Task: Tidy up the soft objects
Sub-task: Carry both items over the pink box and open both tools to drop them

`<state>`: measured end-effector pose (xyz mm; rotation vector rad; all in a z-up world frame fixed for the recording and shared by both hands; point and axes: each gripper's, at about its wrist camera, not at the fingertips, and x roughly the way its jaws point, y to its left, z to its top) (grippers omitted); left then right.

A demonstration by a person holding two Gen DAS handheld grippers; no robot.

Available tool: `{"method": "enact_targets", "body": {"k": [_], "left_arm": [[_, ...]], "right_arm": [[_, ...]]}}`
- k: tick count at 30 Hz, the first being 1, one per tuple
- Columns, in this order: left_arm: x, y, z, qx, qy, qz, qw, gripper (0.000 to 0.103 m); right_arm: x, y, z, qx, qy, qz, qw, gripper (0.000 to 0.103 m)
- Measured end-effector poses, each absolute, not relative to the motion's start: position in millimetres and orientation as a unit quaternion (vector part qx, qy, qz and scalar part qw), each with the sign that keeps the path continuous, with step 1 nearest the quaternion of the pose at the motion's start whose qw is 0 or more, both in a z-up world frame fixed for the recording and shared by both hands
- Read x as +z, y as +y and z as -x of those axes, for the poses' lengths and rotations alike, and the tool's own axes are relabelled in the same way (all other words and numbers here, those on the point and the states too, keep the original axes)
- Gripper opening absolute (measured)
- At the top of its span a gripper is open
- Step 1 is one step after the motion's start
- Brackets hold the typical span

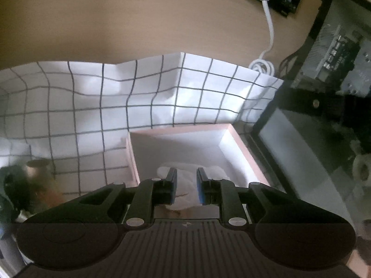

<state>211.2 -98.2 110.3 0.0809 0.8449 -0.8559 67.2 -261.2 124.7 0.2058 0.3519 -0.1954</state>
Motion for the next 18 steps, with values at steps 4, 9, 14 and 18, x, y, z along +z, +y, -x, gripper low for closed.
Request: {"method": "enact_targets", "body": {"k": [4, 9, 14, 18], "left_arm": [[126, -78, -202, -0.413, 0.38, -0.016, 0.827, 0.02], [147, -37, -188, -0.403, 0.343, 0.017, 0.848, 0.02], [158, 21, -168, -0.364, 0.313, 0.041, 0.877, 0.02], [146, 85, -161, -0.307, 0.302, 0.049, 0.901, 0.02]], "right_arm": [[114, -250, -46, -0.124, 0.164, -0.078, 0.975, 0.059], [88, -225, -17, -0.117, 0.182, -0.053, 0.975, 0.063], [50, -183, -1, -0.057, 0.234, -0.054, 0.969, 0.064], [26, -135, -6, 0.0, 0.272, -0.013, 0.962, 0.064]]}}
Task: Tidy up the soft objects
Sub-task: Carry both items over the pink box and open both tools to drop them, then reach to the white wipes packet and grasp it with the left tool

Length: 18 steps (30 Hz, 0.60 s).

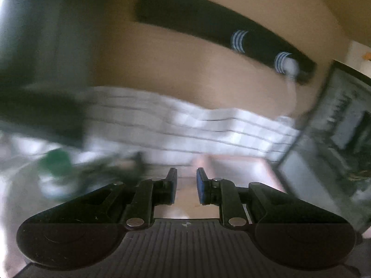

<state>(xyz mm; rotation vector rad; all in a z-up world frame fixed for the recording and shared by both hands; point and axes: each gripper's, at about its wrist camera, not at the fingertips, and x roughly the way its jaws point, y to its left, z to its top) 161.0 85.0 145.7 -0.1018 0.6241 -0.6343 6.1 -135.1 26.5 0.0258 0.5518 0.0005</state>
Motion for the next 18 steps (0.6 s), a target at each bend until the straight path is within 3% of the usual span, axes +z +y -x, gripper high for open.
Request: {"method": "enact_targets", "body": {"k": [6, 11, 12, 14, 18], "left_arm": [[94, 206, -172, -0.126, 0.37, 0.112, 0.914, 0.02], [65, 278, -163, -0.077, 0.392, 0.171, 0.901, 0.02], [61, 285, -160, -0.075, 0.397, 0.17, 0.899, 0.02], [54, 294, -156, -0.068, 0.411, 0.161, 0.895, 0.02], [39, 303, -147, -0.063, 0.43, 0.15, 0.888, 0.02]], "right_arm": [[16, -55, -35, 0.091, 0.293, 0.036, 0.951, 0.064], [13, 1, -78, 0.14, 0.296, 0.058, 0.943, 0.063], [11, 11, -89, 0.151, 0.3, 0.055, 0.94, 0.06], [6, 32, -110, 0.171, 0.312, 0.051, 0.933, 0.04], [-7, 65, -149, 0.17, 0.327, 0.059, 0.928, 0.037]]}}
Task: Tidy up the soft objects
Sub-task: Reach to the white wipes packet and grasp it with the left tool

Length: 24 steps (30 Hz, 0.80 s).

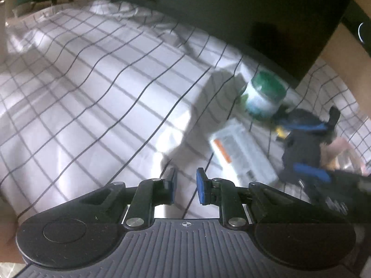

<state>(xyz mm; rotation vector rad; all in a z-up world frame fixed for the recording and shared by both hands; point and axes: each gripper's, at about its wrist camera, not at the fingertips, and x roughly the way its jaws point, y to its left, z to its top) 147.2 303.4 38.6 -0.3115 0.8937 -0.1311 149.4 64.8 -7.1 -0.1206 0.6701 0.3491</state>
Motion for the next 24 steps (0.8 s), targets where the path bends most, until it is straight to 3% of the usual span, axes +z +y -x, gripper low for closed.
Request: {"method": "enact_targets", "body": {"k": [8, 14, 19, 24], "left_arm": [[40, 308, -142, -0.071, 0.426, 0.14, 0.891, 0.02], [46, 282, -161, -0.089, 0.421, 0.129, 0.893, 0.02], [40, 268, -173, -0.063, 0.449, 0.148, 0.879, 0.02], [44, 274, -160, -0.046, 0.44, 0.139, 0.886, 0.02]], "right_arm": [[-31, 84, -169, 0.234, 0.373, -0.002, 0.898, 0.04], [-22, 85, -132, 0.249, 0.34, 0.063, 0.905, 0.04], [-18, 60, -145, 0.207, 0.327, 0.07, 0.919, 0.06], [-35, 41, -176, 0.201, 0.372, 0.0, 0.906, 0.061]]}}
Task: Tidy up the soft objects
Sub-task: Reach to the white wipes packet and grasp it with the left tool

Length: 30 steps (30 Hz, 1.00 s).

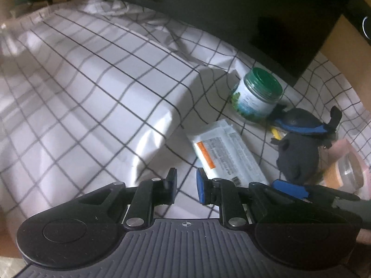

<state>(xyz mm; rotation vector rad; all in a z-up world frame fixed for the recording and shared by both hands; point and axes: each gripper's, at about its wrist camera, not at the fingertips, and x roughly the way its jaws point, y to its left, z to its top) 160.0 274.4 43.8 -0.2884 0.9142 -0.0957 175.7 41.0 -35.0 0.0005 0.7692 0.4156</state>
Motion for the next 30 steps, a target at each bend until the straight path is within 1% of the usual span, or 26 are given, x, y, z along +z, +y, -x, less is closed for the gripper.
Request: {"method": "enact_targets", "body": {"k": [1, 6, 11, 15, 17, 20, 22, 24, 27, 30], "left_arm": [[44, 275, -158, -0.043, 0.439, 0.132, 0.887, 0.02], [48, 263, -153, -0.052, 0.429, 0.105, 0.896, 0.02], [50, 220, -162, -0.074, 0.417, 0.038, 0.905, 0.02], [40, 185, -176, -0.066, 0.433, -0.007, 0.899, 0.02], [33, 175, -182, -0.074, 0.457, 0.002, 0.887, 0.021], [30, 162, -185, -0.088, 0.452, -0.005, 0.888, 0.028], [30, 155, -188, -0.095, 0.453, 0.001, 0.887, 0.041], [30, 151, -190, -0.097, 0.452, 0.002, 0.887, 0.043], [28, 145, -189, -0.093, 0.441, -0.015, 0.892, 0.043], [26, 139, -186, -0.073, 0.433, -0.042, 0.897, 0.043]], "right_arm": [[-38, 40, -177, 0.213, 0.382, -0.016, 0.899, 0.063], [-42, 47, -159, 0.281, 0.397, -0.022, 0.873, 0.064], [-40, 31, -126, 0.235, 0.365, 0.052, 0.899, 0.064], [-46, 2, -114, 0.203, 0.373, 0.039, 0.904, 0.064], [-47, -10, -109, 0.186, 0.37, 0.032, 0.909, 0.064], [-51, -23, -102, 0.172, 0.359, 0.031, 0.917, 0.064], [-53, -25, -97, 0.167, 0.352, 0.041, 0.92, 0.064], [-55, -23, -95, 0.167, 0.344, 0.053, 0.923, 0.065], [-60, -20, -88, 0.17, 0.33, 0.077, 0.925, 0.066], [-62, -17, -82, 0.174, 0.319, 0.098, 0.926, 0.07]]}}
